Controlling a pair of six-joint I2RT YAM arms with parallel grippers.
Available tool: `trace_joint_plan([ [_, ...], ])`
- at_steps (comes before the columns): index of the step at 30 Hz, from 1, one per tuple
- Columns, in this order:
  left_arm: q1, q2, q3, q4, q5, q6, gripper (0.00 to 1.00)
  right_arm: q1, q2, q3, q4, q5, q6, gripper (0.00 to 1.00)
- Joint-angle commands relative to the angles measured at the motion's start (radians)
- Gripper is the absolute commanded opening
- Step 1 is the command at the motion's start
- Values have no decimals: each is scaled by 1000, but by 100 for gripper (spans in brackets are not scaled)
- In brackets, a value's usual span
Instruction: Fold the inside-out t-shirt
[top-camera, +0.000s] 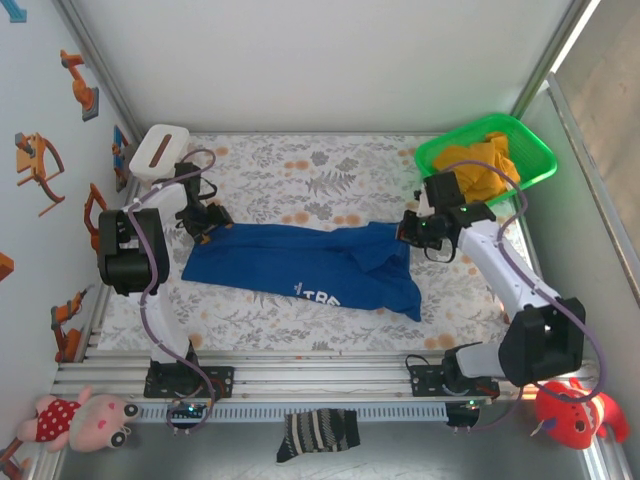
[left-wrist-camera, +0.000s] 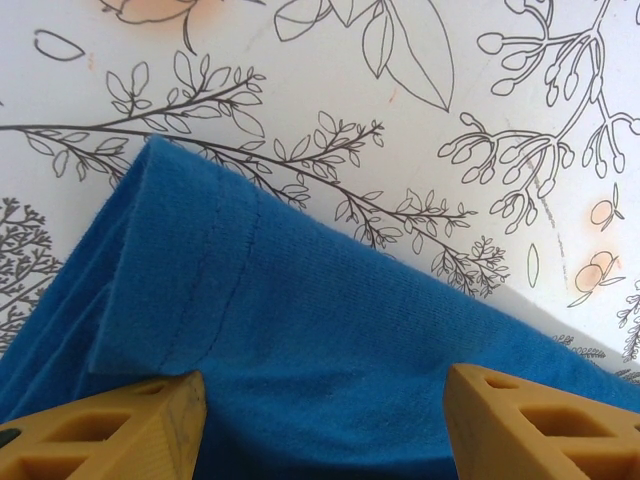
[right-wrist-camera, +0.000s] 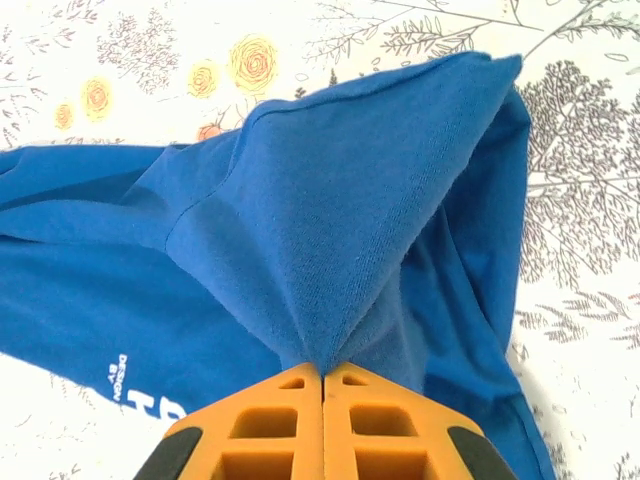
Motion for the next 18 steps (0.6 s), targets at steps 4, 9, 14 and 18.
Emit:
trace_joint_plan([
  [4,-2,19,-15,-1,-24,22,63,-6,-99,-57,-105,-16,83,0],
  [9,-1,30,4,-9,-27,25,63,-7,-72,-132,-112,110,85,4],
  [14,2,27,70,-60,-42,56,63,-6,-24,-127,-130,233,83,31],
  [18,6,-41,132,-93,-21,65,63,-2,-60,-92,-97,163,85,28],
])
